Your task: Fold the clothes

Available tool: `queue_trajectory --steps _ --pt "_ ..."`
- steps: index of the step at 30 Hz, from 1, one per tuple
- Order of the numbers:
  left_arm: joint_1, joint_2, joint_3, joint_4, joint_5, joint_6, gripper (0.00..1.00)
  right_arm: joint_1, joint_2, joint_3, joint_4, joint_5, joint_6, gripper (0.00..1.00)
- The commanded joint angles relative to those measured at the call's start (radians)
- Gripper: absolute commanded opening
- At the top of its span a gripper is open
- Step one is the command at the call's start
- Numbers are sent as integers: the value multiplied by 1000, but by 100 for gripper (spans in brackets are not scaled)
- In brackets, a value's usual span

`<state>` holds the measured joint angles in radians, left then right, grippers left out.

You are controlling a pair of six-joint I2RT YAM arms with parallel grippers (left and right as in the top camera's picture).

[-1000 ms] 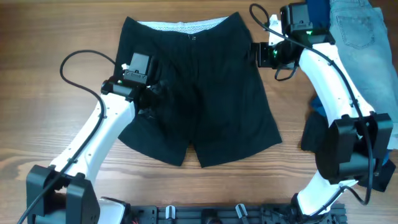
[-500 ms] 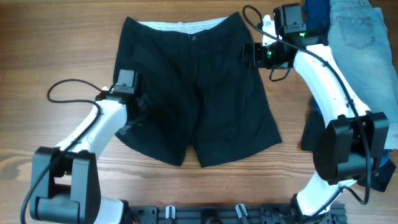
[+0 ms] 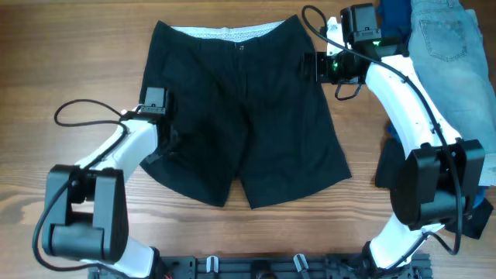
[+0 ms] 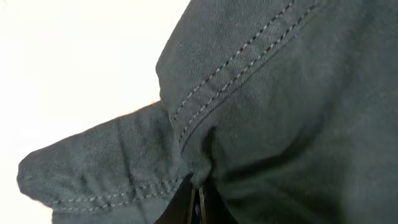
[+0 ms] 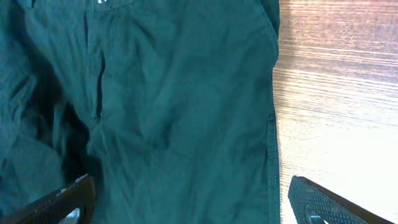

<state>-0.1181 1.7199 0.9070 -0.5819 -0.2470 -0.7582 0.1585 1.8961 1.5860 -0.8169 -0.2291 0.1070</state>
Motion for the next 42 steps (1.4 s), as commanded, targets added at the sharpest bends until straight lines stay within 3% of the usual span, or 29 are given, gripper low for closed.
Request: queue_trajectory --steps 1,10,16,17,18,19,21,29,38,42 --pt "34 22 -5 34 -92 4 4 1 11 -8 15 -16 -11 100" --pt "241 24 -5 319 -94 124 4 1 11 -8 124 -16 -11 100" --pt "332 24 -5 422 -82 179 4 2 12 -8 187 -16 -10 100" --pt "340 24 -5 422 -68 179 11 2 12 -8 205 -16 -9 100" --pt "345 24 -5 421 -47 179 42 2 13 -8 227 -16 -6 100" --pt "346 24 -5 417 -23 179 67 2 15 -8 252 -16 -2 99" --pt "344 23 -5 406 38 179 100 2 26 -8 316 -21 -3 99" --pt "343 -110 -5 372 336 179 100 2 139 -8 611 -44 -31 90" --pt "320 -489 -5 303 340 205 100 1 275 -8 777 -69 -27 90" --pt "267 -569 -5 258 335 205 100 1 319 -8 805 -60 -24 85"
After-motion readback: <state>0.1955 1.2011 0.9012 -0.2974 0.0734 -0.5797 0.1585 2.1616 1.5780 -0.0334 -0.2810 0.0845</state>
